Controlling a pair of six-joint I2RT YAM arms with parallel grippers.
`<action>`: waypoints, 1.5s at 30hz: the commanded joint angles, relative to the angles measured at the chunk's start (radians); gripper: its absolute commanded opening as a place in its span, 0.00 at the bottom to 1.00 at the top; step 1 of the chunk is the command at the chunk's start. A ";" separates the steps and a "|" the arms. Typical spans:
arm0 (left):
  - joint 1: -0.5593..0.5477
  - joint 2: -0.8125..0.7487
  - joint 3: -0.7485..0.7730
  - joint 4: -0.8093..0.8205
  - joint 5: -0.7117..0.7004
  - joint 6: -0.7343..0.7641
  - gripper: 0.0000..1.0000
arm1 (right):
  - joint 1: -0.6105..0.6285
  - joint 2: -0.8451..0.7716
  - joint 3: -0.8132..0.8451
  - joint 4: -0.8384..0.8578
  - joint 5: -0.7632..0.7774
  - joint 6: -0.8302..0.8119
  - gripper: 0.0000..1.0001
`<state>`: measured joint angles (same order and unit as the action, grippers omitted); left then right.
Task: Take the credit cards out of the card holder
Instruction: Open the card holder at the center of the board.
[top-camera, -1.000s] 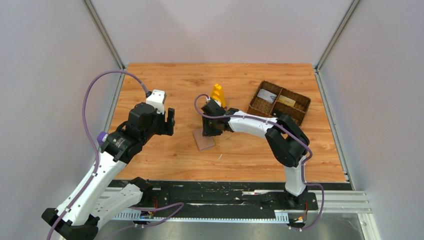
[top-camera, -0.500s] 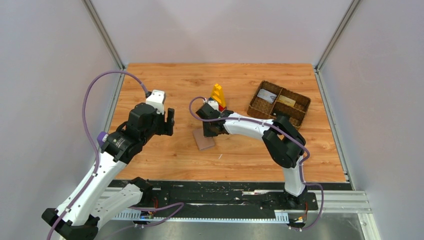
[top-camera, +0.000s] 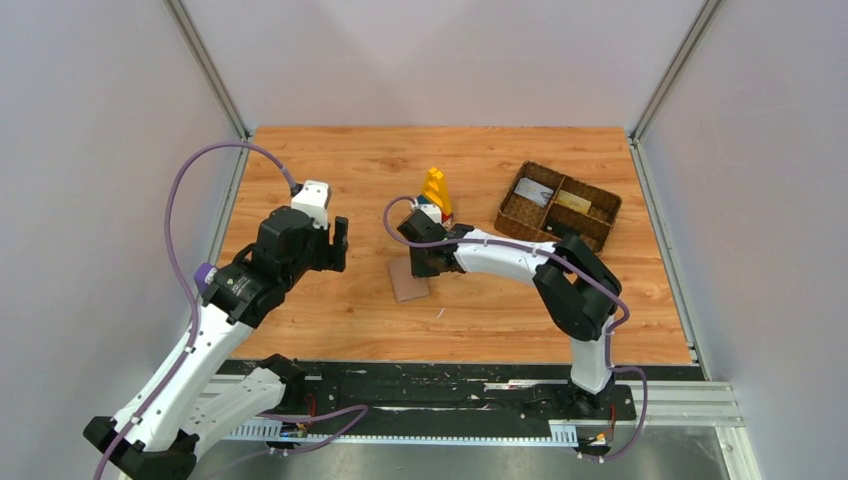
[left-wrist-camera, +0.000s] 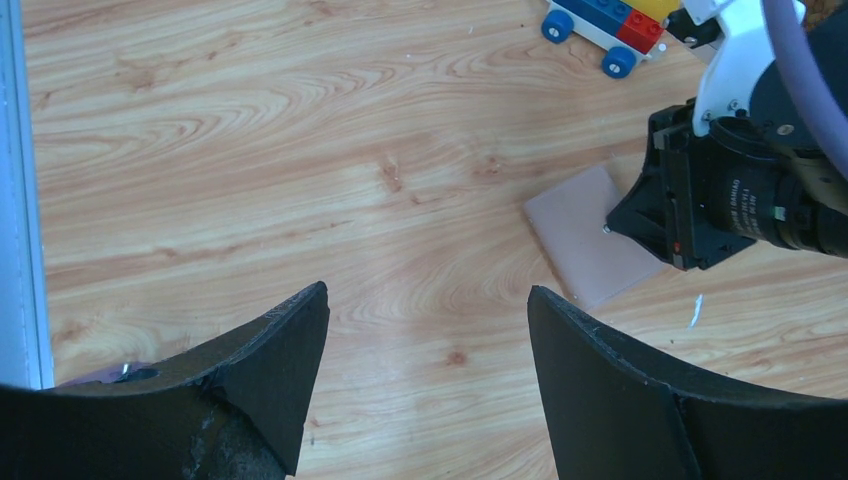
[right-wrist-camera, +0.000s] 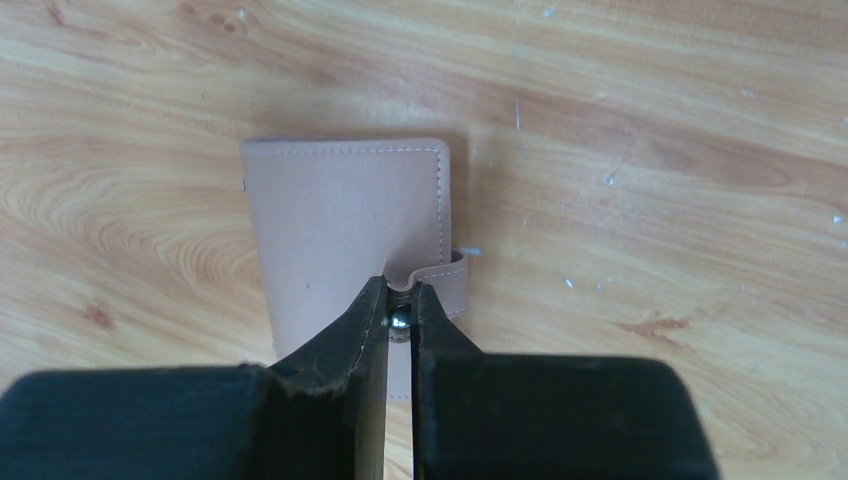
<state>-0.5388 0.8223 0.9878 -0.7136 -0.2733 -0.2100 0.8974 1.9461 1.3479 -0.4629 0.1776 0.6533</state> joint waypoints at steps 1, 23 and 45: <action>0.002 0.009 0.000 0.029 0.014 -0.008 0.81 | -0.001 -0.101 -0.045 0.009 -0.047 0.001 0.00; 0.002 0.321 -0.175 0.387 0.640 -0.302 0.83 | -0.036 -0.537 -0.417 0.254 -0.245 -0.063 0.00; 0.002 0.579 -0.206 0.587 0.720 -0.284 0.81 | -0.043 -0.589 -0.454 0.278 -0.260 -0.088 0.00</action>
<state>-0.5381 1.3857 0.7692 -0.1822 0.4297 -0.5072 0.8604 1.3895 0.8963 -0.2413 -0.0727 0.5877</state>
